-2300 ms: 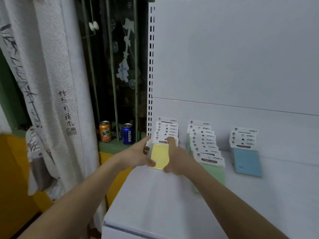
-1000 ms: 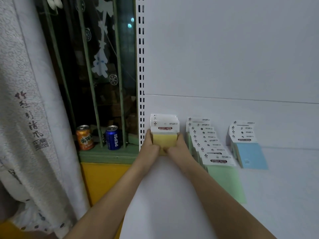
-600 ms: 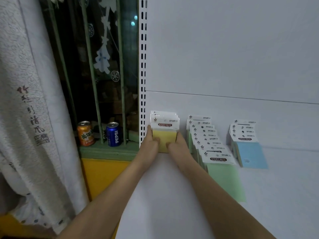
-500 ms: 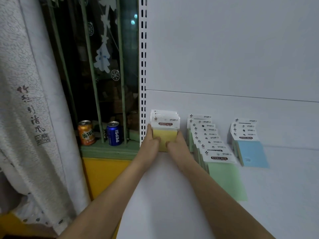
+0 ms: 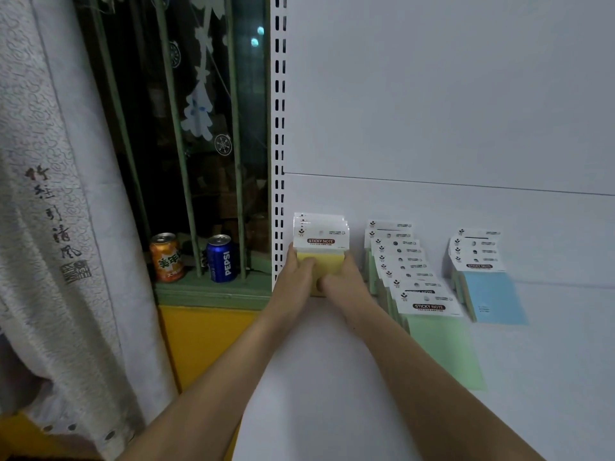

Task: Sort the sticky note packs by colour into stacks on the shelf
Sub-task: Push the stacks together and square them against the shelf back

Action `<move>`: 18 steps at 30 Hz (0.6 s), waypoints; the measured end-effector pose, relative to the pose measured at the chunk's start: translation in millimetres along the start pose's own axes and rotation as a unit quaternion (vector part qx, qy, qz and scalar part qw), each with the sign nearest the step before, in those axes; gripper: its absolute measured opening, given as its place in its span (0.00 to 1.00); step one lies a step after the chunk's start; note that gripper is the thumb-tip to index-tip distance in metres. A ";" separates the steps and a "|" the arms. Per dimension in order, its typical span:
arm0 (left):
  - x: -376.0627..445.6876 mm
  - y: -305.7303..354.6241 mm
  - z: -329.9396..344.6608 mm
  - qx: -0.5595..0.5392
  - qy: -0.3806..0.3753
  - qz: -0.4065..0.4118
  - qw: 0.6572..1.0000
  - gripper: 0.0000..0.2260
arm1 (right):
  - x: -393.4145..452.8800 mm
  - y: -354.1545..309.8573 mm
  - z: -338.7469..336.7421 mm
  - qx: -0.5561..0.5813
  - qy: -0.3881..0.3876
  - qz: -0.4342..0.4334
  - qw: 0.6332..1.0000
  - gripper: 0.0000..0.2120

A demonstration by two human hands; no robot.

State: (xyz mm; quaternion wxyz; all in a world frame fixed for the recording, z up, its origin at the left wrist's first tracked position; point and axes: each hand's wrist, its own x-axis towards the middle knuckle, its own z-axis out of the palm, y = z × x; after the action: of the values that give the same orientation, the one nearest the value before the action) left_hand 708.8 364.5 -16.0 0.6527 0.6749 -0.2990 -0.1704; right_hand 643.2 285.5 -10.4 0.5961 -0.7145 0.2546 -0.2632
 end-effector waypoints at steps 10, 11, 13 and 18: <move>0.4 0.2 -0.3 -0.006 0.000 -0.019 1.000 0.33 | -4.5 -2.7 -1.6 -0.006 0.024 0.015 1.000 0.24; -0.3 0.7 -0.6 -0.007 0.001 -0.018 1.000 0.33 | -5.1 -3.3 -2.0 -0.011 0.027 0.016 0.999 0.24; -0.1 0.6 -0.9 0.001 0.004 -0.014 1.000 0.34 | -4.7 -2.8 -3.2 -0.014 0.036 0.017 0.999 0.23; 3.0 -1.3 1.1 0.004 0.010 -0.004 1.000 0.26 | -0.8 1.6 -1.1 -0.020 0.021 0.015 0.999 0.25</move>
State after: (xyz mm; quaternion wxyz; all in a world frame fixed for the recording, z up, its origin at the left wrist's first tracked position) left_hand 710.6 361.7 -16.9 0.6523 0.6804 -0.2902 -0.1652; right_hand 641.7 285.0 -11.9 0.5805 -0.7166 0.2825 -0.2641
